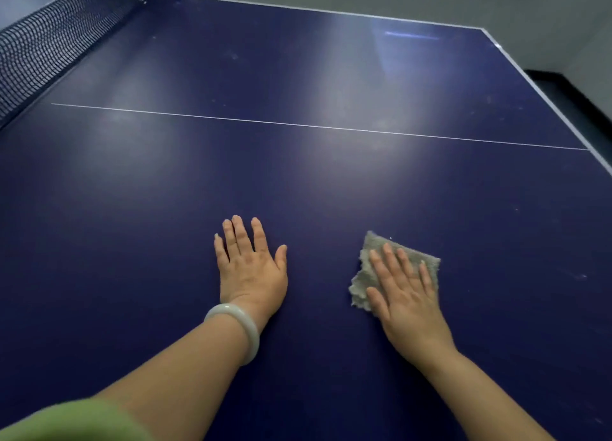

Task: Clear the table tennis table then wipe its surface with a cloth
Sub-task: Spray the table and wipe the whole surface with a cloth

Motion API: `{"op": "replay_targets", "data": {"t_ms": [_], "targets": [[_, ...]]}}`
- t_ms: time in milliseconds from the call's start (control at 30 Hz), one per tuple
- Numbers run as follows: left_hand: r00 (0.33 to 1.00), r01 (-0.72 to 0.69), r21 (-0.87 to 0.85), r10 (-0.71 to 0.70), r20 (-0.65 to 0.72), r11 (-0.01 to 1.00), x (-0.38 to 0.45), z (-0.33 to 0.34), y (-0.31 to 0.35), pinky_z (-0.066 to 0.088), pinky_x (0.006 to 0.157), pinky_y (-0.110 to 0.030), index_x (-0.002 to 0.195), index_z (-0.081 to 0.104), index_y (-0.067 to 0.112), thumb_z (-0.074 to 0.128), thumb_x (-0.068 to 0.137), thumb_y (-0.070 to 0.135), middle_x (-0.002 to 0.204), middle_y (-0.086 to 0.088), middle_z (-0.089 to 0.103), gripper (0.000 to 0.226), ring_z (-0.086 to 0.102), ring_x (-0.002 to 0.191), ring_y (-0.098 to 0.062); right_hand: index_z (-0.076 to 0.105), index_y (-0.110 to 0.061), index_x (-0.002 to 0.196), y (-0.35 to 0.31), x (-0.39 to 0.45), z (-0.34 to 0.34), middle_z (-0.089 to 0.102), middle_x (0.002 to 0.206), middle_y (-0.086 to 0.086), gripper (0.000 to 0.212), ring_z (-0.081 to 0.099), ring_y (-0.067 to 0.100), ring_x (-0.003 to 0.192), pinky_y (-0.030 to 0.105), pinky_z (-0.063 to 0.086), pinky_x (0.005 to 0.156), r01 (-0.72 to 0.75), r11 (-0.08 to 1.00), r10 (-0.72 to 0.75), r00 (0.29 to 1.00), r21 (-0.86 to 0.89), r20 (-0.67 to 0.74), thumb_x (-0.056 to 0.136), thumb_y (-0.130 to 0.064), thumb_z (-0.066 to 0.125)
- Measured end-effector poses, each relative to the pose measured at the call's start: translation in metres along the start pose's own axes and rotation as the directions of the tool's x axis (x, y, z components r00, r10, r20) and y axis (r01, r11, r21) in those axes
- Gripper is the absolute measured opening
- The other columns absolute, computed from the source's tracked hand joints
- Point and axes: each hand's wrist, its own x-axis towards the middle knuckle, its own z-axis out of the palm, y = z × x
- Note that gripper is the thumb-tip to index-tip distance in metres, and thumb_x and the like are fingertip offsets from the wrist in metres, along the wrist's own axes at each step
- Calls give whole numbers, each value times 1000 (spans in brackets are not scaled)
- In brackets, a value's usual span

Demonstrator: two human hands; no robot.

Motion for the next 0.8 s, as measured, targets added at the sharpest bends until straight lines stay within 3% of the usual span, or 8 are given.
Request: {"op": "replay_targets", "data": {"t_ms": [100,233,300,367,467,567,700,800], "targets": [[1000,15,6,-15,-21,1000,-2,0,2,-6,120,-49,153,-9,11,6,98,53,160,-19,-11,71,-14,148,-32,-6,-33,153,30,33,-4,-17,159,-12,70,-19,8,146,38,-17,118,-238,971,238,970,-1,-51,89,-59,-4],[999,20,-4,-20,-37,1000,0,-2,3,-6,120,-49,154,-7,12,8,97,52,161,-19,-9,71,-13,148,-32,-1,-21,156,23,88,-10,-11,163,1,62,-13,19,149,51,-7,119,-587,805,593,803,90,-63,101,-46,14],[998,20,-13,-21,-51,1000,1,1,2,-5,121,-49,155,-2,12,8,96,52,161,-18,-5,71,-9,149,-32,0,-19,156,-9,101,-6,-9,163,4,63,-9,22,150,52,-5,119,-518,849,527,846,102,-86,101,-45,16],[998,24,-4,-24,-63,1000,1,4,2,2,121,-50,155,12,10,9,97,50,160,-20,8,70,2,149,-33,-4,-23,155,-42,96,3,-13,161,-2,68,-13,19,149,48,-10,119,-217,976,219,971,36,-96,94,-51,3],[998,22,-10,-23,-67,1000,2,8,0,16,118,-53,148,35,6,15,93,50,153,-24,30,73,22,145,-36,-9,-33,153,-30,93,-3,-21,157,-13,72,-24,8,145,39,-18,117,53,999,-53,998,-13,28,85,-57,-9],[995,-4,-26,1,-105,1000,3,10,-1,23,114,-56,143,42,2,22,92,48,148,-27,36,71,30,141,-39,-1,-31,155,39,108,-14,-10,162,-8,65,-12,12,149,43,-11,119,-288,958,286,956,-15,-66,94,-55,4],[994,-9,-22,6,-110,1000,3,10,-1,24,113,-58,142,43,1,23,92,47,148,-28,36,71,29,141,-41,3,-20,156,66,129,-27,-7,163,3,62,-9,21,150,53,-4,119,-696,712,701,712,95,-32,102,-46,17],[994,-15,-39,11,-108,999,3,10,-1,24,113,-58,142,43,0,24,92,47,148,-29,35,71,28,141,-41,1,-24,156,5,144,-17,-10,162,-1,62,-10,20,150,47,-13,119,-438,898,440,896,45,-58,101,-47,18]]}}
